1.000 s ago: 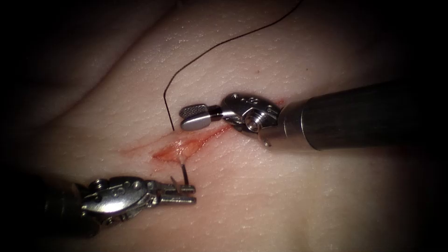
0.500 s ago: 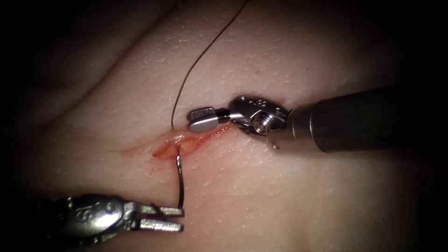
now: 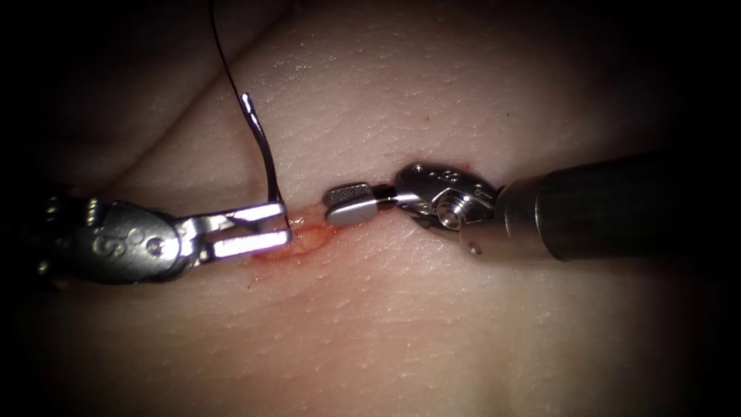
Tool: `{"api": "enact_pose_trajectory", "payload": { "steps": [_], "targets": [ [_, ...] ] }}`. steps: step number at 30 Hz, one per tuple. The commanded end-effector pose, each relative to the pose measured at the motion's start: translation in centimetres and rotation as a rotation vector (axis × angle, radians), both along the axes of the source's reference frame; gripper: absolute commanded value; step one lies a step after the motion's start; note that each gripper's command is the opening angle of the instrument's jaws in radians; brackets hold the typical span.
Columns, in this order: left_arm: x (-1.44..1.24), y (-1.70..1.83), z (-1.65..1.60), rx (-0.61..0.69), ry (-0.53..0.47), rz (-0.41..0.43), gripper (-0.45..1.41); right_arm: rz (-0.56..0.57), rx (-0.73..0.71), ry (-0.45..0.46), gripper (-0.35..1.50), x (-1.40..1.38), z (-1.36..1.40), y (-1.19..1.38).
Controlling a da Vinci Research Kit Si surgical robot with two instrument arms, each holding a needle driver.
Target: Wound Closure
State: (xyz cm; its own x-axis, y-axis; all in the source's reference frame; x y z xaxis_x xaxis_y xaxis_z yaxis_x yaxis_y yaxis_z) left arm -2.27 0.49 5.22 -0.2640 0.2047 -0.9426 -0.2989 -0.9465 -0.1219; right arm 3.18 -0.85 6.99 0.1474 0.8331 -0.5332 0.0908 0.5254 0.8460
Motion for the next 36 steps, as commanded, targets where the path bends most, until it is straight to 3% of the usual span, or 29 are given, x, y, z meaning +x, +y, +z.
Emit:
{"api": "enact_pose_trajectory", "payload": {
  "steps": [1, 5, 7, 10, 19, 20, 22, 25, 36],
  "targets": [
    [-0.07, -0.06, 0.07, -0.001, 0.006, -0.001, -0.45, 0.004, 0.000, 0.005, 0.42, 0.03, 0.03, -0.04],
    [-0.15, -0.18, 0.18, -0.020, 0.026, -0.010, -0.45, 0.004, 0.074, -0.005, 0.79, 0.01, -0.01, -0.04],
    [-0.20, -0.26, 0.26, -0.030, 0.031, -0.011, -0.45, 0.003, 0.086, -0.007, 0.79, 0.00, -0.04, -0.07],
    [-0.33, -0.46, 0.54, -0.048, 0.065, 0.011, -0.45, -0.002, 0.089, -0.007, 0.99, -0.02, -0.10, -0.11],
    [-0.49, -0.60, 0.84, -0.088, 0.114, 0.047, -0.45, -0.011, 0.270, -0.034, 0.89, -0.12, -0.16, -0.09],
    [-0.53, -0.63, 0.89, -0.108, 0.141, 0.058, -0.45, -0.014, 0.376, -0.051, 0.91, -0.16, -0.19, -0.11],
    [-0.57, -0.65, 0.92, -0.133, 0.170, 0.064, -0.45, -0.014, 0.376, -0.052, 0.83, -0.17, -0.20, -0.13],
    [-0.63, -0.66, 0.96, -0.174, 0.222, 0.075, -0.45, -0.020, 0.382, -0.051, 0.99, -0.15, -0.23, -0.16],
    [-0.70, -0.73, 1.10, -0.271, 0.384, 0.115, -0.45, -0.022, 0.398, -0.061, 1.08, -0.04, -0.33, -0.11]
  ]
}}
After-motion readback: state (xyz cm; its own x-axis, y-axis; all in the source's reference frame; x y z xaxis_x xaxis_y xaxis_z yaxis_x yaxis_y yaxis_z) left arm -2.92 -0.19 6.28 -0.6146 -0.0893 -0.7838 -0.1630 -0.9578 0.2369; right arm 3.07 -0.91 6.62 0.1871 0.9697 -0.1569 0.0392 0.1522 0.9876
